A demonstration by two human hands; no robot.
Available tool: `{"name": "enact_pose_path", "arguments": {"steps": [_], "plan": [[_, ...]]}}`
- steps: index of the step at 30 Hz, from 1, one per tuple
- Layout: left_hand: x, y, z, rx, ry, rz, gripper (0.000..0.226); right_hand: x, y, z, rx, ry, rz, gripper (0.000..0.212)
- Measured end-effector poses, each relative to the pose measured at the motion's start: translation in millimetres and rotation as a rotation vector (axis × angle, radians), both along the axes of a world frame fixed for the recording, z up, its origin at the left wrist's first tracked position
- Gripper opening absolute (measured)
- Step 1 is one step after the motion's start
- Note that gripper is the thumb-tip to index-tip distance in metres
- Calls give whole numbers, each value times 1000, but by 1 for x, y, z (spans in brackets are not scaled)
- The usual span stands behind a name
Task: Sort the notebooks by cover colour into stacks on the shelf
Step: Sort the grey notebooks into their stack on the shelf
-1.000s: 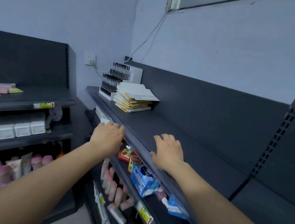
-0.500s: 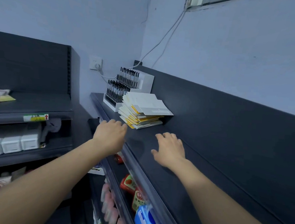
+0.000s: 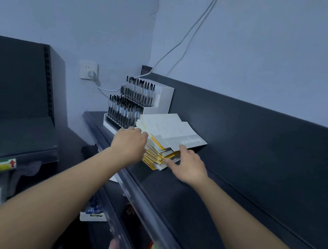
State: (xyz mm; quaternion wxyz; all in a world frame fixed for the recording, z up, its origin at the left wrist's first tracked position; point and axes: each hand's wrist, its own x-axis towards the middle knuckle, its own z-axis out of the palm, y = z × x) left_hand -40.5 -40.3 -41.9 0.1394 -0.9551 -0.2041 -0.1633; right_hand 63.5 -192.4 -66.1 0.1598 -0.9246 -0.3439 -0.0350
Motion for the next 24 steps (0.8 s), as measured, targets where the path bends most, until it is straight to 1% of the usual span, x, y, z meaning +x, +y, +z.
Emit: {"name": "enact_pose_path", "arguments": {"steps": [3, 6, 9, 13, 16, 18, 22, 24], "plan": [[24, 34, 6, -23, -8, -39, 35, 17, 32, 1, 146, 165, -99, 73], [47, 61, 12, -35, -30, -75, 30, 30, 54, 0, 212, 230, -164, 86], [67, 80, 15, -76, -35, -121, 30, 37, 67, -1, 157, 199, -170, 86], [91, 97, 17, -213, -92, -179, 32, 41, 73, -3, 96, 119, -101, 90], [107, 105, 18, -319, -69, -182, 35, 46, 78, 0, 64, 83, -46, 84], [112, 107, 19, -363, -92, -166, 40, 47, 82, 5, 42, 55, 9, 76], [114, 117, 24, -403, -327, -66, 39, 49, 88, 10, 102, 152, 141, 58], [113, 125, 27, -474, -356, -39, 36, 51, 88, 9, 161, 199, 196, 55]]}}
